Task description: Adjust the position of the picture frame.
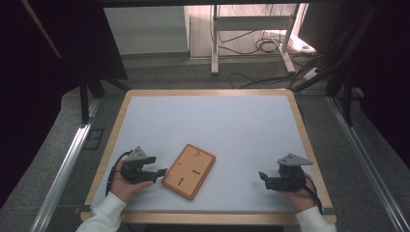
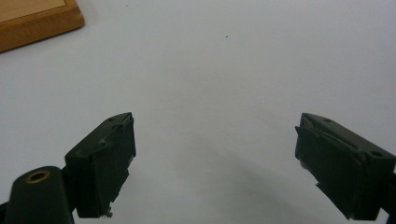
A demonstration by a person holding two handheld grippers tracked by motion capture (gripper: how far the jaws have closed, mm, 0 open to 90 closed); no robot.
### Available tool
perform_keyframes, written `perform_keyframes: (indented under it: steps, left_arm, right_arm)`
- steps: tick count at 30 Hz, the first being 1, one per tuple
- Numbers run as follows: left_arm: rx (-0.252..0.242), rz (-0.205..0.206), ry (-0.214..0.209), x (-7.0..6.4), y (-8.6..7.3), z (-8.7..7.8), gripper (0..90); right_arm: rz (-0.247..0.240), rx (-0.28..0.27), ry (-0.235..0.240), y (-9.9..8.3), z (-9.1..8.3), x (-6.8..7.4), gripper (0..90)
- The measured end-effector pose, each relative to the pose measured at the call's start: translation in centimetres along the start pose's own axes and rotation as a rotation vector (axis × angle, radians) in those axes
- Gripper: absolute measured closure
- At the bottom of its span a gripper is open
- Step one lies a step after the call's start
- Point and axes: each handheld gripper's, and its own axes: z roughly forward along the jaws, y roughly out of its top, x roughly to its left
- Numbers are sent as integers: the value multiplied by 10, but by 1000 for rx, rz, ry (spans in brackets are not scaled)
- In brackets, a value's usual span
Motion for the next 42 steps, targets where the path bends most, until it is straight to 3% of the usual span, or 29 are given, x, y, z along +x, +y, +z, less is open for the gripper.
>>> perform_keyframes:
  steps: [9, 17, 18, 19, 22, 25, 34, 42]
  left_arm:
    - [-17, 12, -32, -5, 3, -1, 301]
    - [-36, -8, -37, -1, 5, -6, 318]
    - [-35, -9, -41, -1, 6, -6, 413]
    - [-29, -3, -51, -1, 6, -8, 413]
    - [-8, 17, -57, -1, 8, -13, 760]
    - [8, 26, -50, -3, 8, -19, 899]
    - [83, -1, -65, 5, -5, -15, 900]
    - [132, 33, -89, -2, -5, -7, 900]
  right_arm:
    - [-29, 2, 22, -1, -2, 8, 145]
    - [-42, 28, 15, -2, 0, 11, 149]
    - [-39, 21, 14, -2, 0, 10, 150]
    - [-37, 21, 13, -2, -1, 9, 150]
    - [-36, 23, 5, -3, -2, 8, 152]
    - [-35, 26, 0, -3, -2, 9, 154]
    - [-44, 39, 2, -4, 1, 10, 155]
    - [-49, 37, 7, -4, 0, 11, 155]
